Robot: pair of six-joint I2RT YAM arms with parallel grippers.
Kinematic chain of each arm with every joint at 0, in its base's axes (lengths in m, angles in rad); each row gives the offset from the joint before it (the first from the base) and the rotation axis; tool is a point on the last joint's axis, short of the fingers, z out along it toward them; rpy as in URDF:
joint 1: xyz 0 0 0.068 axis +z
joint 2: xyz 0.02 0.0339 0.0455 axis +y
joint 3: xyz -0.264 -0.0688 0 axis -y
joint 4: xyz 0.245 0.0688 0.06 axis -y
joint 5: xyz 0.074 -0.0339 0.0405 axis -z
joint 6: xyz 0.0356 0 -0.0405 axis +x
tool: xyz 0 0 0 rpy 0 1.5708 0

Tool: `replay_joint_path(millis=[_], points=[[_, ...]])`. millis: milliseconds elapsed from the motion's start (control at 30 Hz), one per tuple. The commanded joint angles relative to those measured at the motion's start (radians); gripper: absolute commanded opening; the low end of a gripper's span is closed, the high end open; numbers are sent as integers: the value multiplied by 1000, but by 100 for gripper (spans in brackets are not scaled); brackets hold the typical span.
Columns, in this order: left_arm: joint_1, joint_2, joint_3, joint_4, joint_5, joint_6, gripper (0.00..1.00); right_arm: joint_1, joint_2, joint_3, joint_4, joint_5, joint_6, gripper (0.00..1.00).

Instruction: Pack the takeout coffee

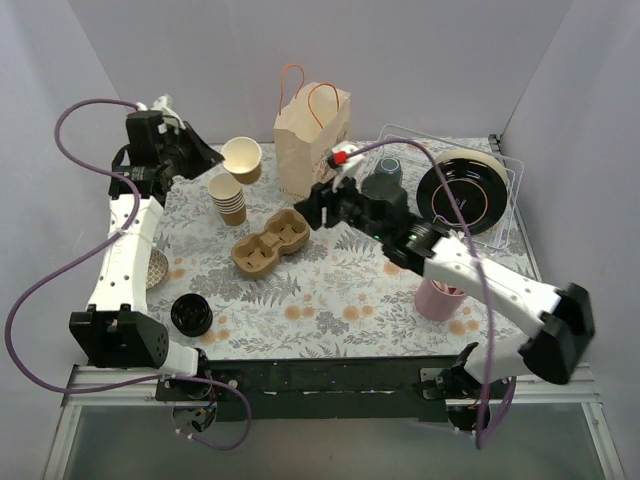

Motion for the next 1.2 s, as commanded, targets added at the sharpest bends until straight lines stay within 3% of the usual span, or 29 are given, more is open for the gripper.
replay_joint_path(millis=[0,100,300,667,867,1033,1100,1133,1167], points=[[-221,-105,-68,-108,43,75,0,0,-295,-136,-263,53,-108,62],[-362,-163,-186,-78,13,29,0,0,-461,-190,-358,123,-119,62],[-615,-168,-341,5,-128,-60,0,1,-687,-300,-389,180,-73,61],[-643,-125,-609,178,-111,-116,0,0,-725,-357,-412,180,-31,61],[-646,-124,-685,211,-151,-124,17,0,-741,-394,-394,174,-11,61],[-646,-113,-688,188,-198,-135,20,0,-756,-400,-395,174,-13,61],[-645,-116,-662,143,-267,-153,29,0,-765,-398,-394,172,-10,61],[-645,-133,-651,126,-295,-158,44,0,-768,-397,-394,166,-10,61],[-646,-144,-637,108,-354,-167,49,0,-771,-395,-394,163,-10,61]])
